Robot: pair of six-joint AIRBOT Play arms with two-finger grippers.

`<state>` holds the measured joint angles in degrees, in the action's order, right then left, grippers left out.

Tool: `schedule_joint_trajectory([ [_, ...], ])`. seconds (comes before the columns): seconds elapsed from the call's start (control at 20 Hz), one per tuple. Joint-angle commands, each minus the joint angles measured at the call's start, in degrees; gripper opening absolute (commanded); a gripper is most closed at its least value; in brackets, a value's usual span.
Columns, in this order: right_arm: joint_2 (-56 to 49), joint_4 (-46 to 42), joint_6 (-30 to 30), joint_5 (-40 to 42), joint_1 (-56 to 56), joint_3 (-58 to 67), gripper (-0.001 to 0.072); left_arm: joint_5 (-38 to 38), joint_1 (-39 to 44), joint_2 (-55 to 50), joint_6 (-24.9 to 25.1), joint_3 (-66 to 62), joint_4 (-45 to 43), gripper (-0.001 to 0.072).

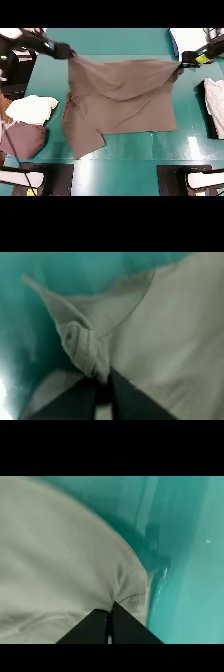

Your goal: Fold the shirts.

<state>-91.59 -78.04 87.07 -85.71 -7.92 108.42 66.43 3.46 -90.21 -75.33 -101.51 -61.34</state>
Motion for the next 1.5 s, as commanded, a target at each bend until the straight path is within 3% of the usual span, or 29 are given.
schedule_joint_trajectory([
  [0.0, -7.7, 0.5, -0.2, -1.2, 0.0, 4.8, 0.0256, 0.0, -1.5, -7.8, -2.6, 0.7, -0.7, 0.0573],
  [0.05, -8.8, 0.5, -0.2, -1.9, 0.2, 7.2, 0.0397, 1.8, -2.9, -7.7, -3.3, 0.2, -0.7, 0.064],
  [0.1, -9.1, 0.5, -0.2, -2.5, 0.6, 8.9, 0.0397, 5.6, -4.5, -7.7, -4.2, -0.9, -0.7, 0.0607],
  [0.25, -5.0, 8.3, -3.1, -5.6, 3.9, 5.5, 0.0396, 15.4, -9.7, -4.2, -4.7, -0.5, -0.6, 0.0607],
  [0.45, 6.8, 17.1, -4.2, -4.9, 9.8, -13.9, 0.0395, 11.0, -12.7, 9.7, -4.6, 17.7, -6.5, 0.0607],
  [0.75, 23.5, 17.1, -4.2, 3.7, 13.0, -39.3, 0.0387, 2.4, -12.7, 25.9, -4.7, 49.9, -8.1, 0.0607],
  [1.1, 28.5, 17.1, -4.7, 6.2, 12.9, -43.5, 0.0387, -2.9, -12.7, 26.3, -5.2, 62.5, -5.8, 0.0607],
  [1.4, 28.5, 17.0, -6.6, 6.0, 12.9, -43.5, 0.0387, -6.7, -12.5, 26.3, -0.7, 66.1, 6.1, 0.0604],
  [1.45, 28.5, 17.0, -6.8, 5.8, 13.0, -43.5, 0.0387, -6.6, -12.5, 26.3, -0.7, 66.1, 6.1, 0.0548],
])
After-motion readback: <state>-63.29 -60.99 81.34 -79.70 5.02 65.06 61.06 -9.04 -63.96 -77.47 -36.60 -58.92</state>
